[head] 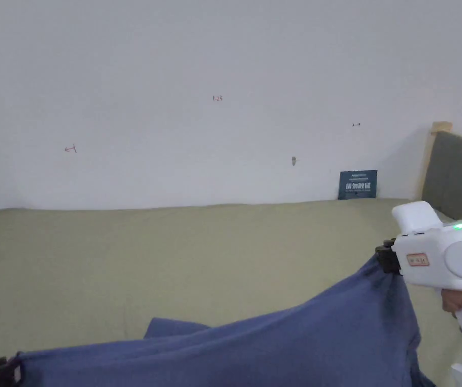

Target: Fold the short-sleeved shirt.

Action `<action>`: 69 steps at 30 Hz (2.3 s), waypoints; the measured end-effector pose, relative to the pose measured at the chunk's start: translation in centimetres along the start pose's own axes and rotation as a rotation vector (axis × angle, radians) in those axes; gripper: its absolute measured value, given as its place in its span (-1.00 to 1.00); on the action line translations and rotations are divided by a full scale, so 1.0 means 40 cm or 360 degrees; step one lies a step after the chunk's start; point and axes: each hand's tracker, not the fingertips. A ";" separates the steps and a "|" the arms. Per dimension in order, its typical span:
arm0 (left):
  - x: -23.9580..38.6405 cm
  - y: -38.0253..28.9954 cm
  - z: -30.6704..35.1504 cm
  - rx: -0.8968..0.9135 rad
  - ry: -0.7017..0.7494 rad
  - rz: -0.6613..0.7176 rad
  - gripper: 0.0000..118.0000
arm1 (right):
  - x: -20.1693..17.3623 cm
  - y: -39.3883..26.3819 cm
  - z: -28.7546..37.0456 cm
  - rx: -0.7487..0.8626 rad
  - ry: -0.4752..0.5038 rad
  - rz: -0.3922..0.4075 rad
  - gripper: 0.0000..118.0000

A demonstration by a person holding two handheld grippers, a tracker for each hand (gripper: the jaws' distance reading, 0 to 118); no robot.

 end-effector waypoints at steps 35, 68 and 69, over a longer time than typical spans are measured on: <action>0.289 0.848 0.094 0.0493 0.0296 -0.0163 -0.98 | 0.107 0.692 0.125 0.0587 -0.0287 -0.0184 -1.00; 0.290 0.726 -0.615 0.0210 0.0448 -0.0232 -0.98 | 0.067 0.470 -0.511 0.0197 -0.0303 -0.0087 -1.00; 0.280 0.685 -0.621 0.0152 0.0452 -0.0267 -0.98 | 0.056 0.419 -0.514 0.0105 -0.0293 -0.0045 -1.00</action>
